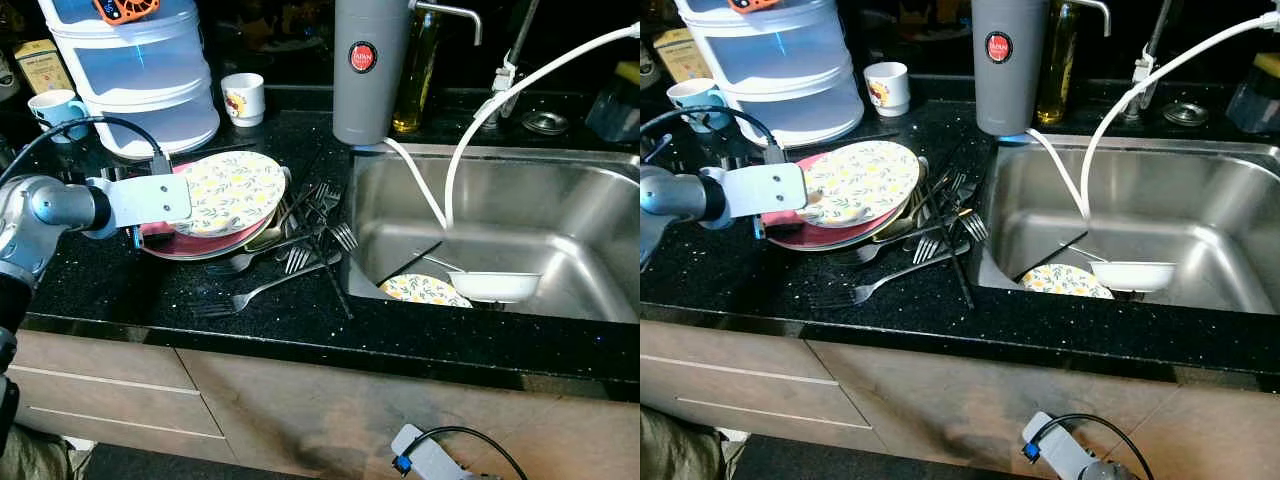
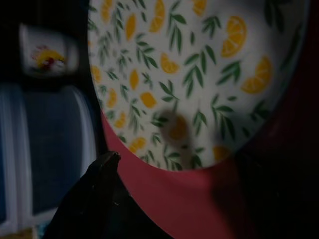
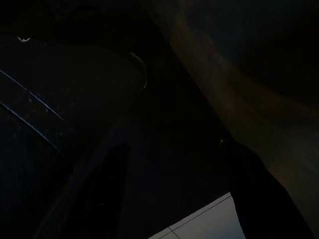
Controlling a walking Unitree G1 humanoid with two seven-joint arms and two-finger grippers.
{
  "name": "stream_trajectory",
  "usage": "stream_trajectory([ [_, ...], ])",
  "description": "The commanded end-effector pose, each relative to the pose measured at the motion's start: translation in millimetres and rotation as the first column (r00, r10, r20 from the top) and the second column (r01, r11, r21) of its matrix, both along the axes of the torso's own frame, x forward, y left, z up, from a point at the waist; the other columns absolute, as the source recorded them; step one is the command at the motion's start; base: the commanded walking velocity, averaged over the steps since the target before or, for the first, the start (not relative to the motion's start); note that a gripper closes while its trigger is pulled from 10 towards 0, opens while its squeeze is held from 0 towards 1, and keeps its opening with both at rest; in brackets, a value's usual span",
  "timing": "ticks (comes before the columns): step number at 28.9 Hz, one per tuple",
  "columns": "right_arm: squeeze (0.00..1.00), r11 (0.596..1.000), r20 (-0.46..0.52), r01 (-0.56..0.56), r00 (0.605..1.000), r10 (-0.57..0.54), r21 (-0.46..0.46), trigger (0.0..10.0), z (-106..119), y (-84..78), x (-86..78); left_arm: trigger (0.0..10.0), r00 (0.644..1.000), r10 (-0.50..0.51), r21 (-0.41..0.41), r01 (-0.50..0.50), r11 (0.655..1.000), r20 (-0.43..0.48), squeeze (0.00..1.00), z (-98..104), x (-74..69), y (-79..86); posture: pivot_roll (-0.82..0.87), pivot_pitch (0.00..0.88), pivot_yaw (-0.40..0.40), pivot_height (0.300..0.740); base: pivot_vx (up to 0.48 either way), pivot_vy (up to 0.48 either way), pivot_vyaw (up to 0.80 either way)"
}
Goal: Kitchen organization
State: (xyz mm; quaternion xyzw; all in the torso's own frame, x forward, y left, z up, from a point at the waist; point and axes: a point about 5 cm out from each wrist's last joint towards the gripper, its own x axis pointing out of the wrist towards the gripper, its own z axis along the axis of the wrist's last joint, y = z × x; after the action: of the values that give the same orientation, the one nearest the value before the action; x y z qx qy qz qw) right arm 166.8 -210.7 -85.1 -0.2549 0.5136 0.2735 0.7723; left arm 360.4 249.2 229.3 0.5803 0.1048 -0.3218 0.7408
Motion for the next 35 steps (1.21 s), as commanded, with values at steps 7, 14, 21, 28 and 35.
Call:
stream_trajectory([
  [7, 0.00, 1.000, 0.005, 0.012, 1.000, -0.012, 0.008, 10.0, -0.2, 0.5, -0.3, 10.0, 0.997, -0.024, 0.045, 0.021, 0.999, 0.073, 0.00, -28.6, 7.4, -10.2, -0.01, 0.024, 0.024, 0.740, 0.000, 0.000, 0.00],
  [14, 0.00, 1.000, 0.006, 0.013, 1.000, -0.013, 0.007, 10.0, -0.2, 0.1, -0.7, 10.0, 0.996, -0.064, -0.012, 0.065, 0.998, 0.060, 0.00, -43.9, 5.0, -17.0, -0.02, 0.027, 0.022, 0.740, 0.000, 0.000, 0.00],
  [21, 0.00, 1.000, 0.005, 0.013, 1.000, -0.013, 0.007, 10.0, -0.3, -0.3, -1.0, 10.0, 0.981, -0.192, -0.119, 0.189, 0.975, -0.016, 0.00, -58.2, -3.4, -34.1, -0.02, 0.030, 0.020, 0.740, 0.000, 0.000, 0.00],
  [28, 0.00, 1.000, 0.005, 0.015, 1.000, -0.015, 0.007, 10.0, -0.3, -0.3, -1.0, 10.0, 0.978, -0.205, -0.024, 0.206, 0.978, 0.032, 0.00, -60.4, 0.0, -35.1, -0.02, 0.031, 0.021, 0.740, 0.000, 0.000, 0.00],
  [35, 0.00, 1.000, 0.006, 0.018, 1.000, -0.018, 0.011, 10.0, -0.3, 0.0, -0.9, 10.0, 0.970, -0.178, 0.046, 0.173, 0.984, 0.166, 0.00, -49.5, 8.2, -32.9, -0.02, 0.031, 0.021, 0.740, 0.000, 0.000, 0.00],
])
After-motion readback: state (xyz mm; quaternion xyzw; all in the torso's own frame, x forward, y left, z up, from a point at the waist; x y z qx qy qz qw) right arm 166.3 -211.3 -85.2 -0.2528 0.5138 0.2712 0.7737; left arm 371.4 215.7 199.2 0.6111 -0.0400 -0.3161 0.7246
